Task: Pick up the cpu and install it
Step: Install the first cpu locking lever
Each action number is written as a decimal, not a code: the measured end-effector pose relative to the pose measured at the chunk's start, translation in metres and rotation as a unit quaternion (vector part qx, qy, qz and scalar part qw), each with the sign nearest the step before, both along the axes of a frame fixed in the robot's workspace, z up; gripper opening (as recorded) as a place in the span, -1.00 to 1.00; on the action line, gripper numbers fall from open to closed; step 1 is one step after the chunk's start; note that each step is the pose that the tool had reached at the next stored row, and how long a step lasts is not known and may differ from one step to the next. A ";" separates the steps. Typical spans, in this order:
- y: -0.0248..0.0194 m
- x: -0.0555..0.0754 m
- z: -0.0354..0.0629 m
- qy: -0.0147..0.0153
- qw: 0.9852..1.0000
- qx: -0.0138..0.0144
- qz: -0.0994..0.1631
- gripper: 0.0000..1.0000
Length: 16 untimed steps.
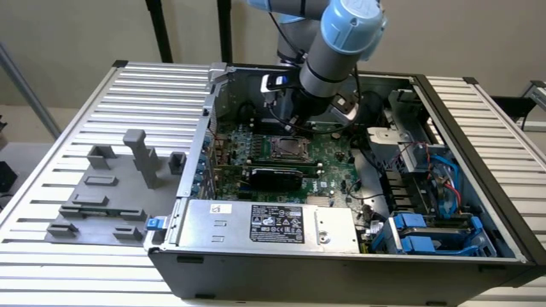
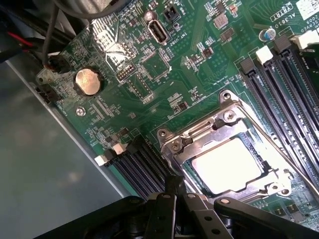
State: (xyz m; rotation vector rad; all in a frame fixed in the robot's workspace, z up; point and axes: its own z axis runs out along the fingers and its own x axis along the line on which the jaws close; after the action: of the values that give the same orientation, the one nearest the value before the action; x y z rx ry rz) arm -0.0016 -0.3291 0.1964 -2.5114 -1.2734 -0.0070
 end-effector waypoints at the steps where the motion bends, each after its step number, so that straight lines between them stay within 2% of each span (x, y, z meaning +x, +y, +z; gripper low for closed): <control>1: 0.0000 0.000 -0.0002 0.000 1.000 0.000 0.000 -0.79; 10: -0.0015 0.004 -0.0020 0.000 1.000 0.000 0.000 -0.79; 14: -0.0038 0.004 -0.0023 0.000 1.000 0.003 0.001 -0.79; 16: -0.0050 0.004 -0.0025 0.000 1.000 0.006 0.001 -0.79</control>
State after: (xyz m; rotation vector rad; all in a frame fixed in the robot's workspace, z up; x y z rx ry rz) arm 0.0029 -0.3341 0.1939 -2.4994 -1.2721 -0.0142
